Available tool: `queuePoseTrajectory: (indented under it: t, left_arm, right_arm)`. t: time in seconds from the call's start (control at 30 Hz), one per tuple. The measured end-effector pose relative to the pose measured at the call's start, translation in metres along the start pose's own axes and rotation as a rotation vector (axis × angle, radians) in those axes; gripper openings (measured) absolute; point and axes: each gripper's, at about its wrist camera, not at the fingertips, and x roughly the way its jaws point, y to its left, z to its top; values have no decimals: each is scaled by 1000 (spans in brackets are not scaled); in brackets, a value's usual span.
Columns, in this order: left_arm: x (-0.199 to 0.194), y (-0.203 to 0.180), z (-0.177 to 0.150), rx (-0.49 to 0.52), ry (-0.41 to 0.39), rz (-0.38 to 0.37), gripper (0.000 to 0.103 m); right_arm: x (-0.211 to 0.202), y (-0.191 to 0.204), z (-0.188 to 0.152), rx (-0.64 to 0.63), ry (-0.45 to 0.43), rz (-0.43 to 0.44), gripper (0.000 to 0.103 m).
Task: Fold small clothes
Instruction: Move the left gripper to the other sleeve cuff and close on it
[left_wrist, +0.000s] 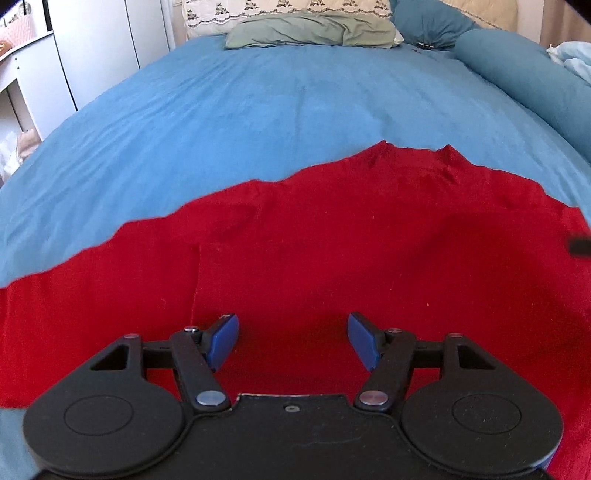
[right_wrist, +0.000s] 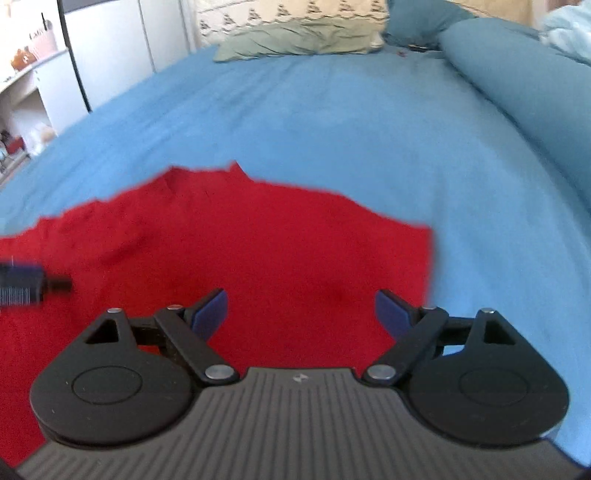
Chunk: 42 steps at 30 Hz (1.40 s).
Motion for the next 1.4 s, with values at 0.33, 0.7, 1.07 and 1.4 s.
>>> queuePoseTrajectory:
  t: [0.33,0.7,1.07,1.4]
  left_arm:
    - [5,2,-2,-23,-2,-29,72]
    - [-55,15,23,-51,-79,-20,74]
    - [-177,120,6,-276,-147,67,103]
    - [-186,287,-52,-598,-103,226,102]
  right_arm:
    - [60,-50,15,70,15,-114,103]
    - [-23,-9,38,79,-116,-148,103]
    - [-118,137,53,-35,-112,-107,103]
    - [-107,286,29,-31,26,-25,103]
